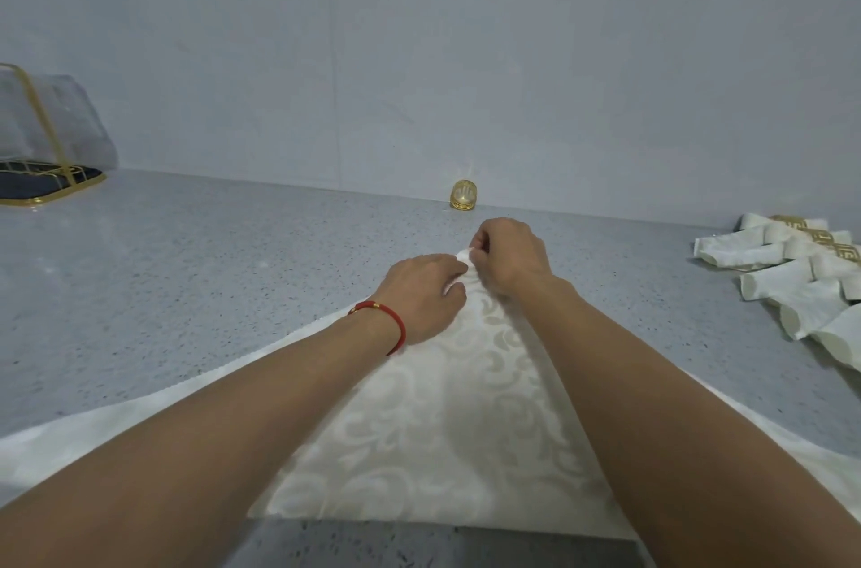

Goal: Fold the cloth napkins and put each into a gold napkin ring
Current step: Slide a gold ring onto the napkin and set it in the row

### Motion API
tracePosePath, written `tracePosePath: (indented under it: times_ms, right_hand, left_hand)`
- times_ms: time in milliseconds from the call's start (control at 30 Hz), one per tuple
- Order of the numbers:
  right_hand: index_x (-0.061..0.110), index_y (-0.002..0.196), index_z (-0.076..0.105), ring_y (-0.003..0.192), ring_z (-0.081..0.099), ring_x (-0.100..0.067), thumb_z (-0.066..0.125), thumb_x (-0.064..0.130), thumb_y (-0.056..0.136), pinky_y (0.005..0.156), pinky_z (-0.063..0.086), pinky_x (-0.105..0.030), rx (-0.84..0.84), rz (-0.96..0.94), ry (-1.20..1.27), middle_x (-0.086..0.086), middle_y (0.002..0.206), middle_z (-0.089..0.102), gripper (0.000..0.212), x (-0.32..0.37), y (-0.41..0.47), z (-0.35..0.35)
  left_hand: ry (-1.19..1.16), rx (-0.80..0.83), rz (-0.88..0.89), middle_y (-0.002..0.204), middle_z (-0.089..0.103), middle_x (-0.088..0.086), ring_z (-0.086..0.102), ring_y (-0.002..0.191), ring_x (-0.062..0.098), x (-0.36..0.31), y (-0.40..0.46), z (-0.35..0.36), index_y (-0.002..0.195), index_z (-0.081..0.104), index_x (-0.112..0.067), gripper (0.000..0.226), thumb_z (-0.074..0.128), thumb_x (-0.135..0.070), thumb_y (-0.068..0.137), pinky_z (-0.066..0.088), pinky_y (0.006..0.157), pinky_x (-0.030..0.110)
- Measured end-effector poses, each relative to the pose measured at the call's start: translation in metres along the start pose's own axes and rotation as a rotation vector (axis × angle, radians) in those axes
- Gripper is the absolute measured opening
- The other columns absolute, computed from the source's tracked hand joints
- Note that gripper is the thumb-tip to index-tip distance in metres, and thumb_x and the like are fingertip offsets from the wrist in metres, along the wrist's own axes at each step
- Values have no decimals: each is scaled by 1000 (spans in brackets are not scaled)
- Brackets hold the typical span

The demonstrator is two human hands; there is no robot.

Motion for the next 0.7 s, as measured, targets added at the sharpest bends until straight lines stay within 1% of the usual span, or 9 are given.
tracePosePath:
  times_ms: [100, 167, 267, 400, 433, 467, 533, 600, 700]
  right_hand:
    - [15, 81, 66, 81, 64, -22, 54, -2, 86, 73, 58, -39, -16, -60, 85, 0, 85, 67, 21, 1, -4, -6]
    - [15, 81, 66, 80, 64, -23, 55, -3, 86, 72, 59, -41, -17, -108, 74, -1, 83, 65, 22, -1, -10, -9]
    - [16, 81, 70, 78, 64, -24, 61, -1, 87, 74, 60, -43, -30, -191, 9, -2, 82, 66, 20, -5, -15, -10]
    - [16, 92, 77, 87, 67, -27, 58, -2, 90, 80, 58, -42, 24, -243, -52, -6, 93, 71, 26, -7, -20, -5]
    - [13, 95, 77, 91, 68, -29, 55, -3, 90, 82, 58, -43, 40, -241, -54, -9, 98, 72, 27, -8, -21, -3]
    - [8, 95, 76, 93, 68, -34, 52, -4, 89, 83, 58, -46, 44, -242, -46, -13, 101, 72, 27, -9, -23, -1]
    - [-2, 95, 74, 97, 68, -40, 49, -7, 86, 83, 58, -50, 43, -246, -10, -21, 103, 72, 27, -12, -26, -1]
    - [1, 99, 77, 100, 69, -33, 49, -7, 89, 88, 58, -43, 58, -234, 67, -16, 108, 73, 31, -16, -29, -3]
    - [5, 105, 78, 107, 68, -26, 50, -4, 93, 93, 56, -37, -13, -151, 182, -9, 115, 73, 32, -22, -32, -12]
  left_hand:
    - [-169, 21, -123, 121, 64, -6, 61, 107, 18, 6, 0, -4, 133, 59, -26, 38, 46, -27, 97, 49, 97, 37]
    - [-322, 17, -191, 126, 63, -9, 62, 107, 15, 13, 2, -4, 131, 57, -33, 38, 47, -26, 96, 51, 95, 33]
    - [-452, 15, -220, 130, 62, -9, 60, 113, 14, 17, 11, -10, 123, 59, -35, 34, 45, -16, 97, 48, 96, 29]
    - [-268, -14, -219, 131, 61, -1, 57, 120, 19, 12, 31, -17, 127, 63, -29, 34, 42, -19, 101, 42, 101, 29]
    - [-209, -39, -225, 126, 65, 1, 60, 116, 21, 10, 37, -16, 118, 68, -27, 31, 44, -19, 100, 46, 99, 32]
    - [-147, -58, -229, 115, 71, 4, 64, 106, 24, 9, 42, -14, 102, 72, -27, 27, 46, -19, 98, 51, 92, 35]
    - [-27, -92, -235, 85, 70, 11, 64, 81, 28, 5, 48, -10, 69, 66, -25, 26, 53, -19, 91, 50, 68, 34]
    - [60, -108, -241, 78, 68, 6, 64, 78, 28, 2, 53, -5, 73, 72, -21, 19, 60, -19, 88, 45, 62, 30]
    - [69, -136, -251, 88, 72, 1, 67, 84, 25, 1, 57, -4, 85, 76, -21, 12, 67, -15, 86, 56, 70, 33]
Point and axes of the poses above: each hand's wrist, its own y-axis towards the middle knuckle, its own z-axis out of the palm, x = y × z, the point moved 3 cm from there along y, towards the middle knuckle
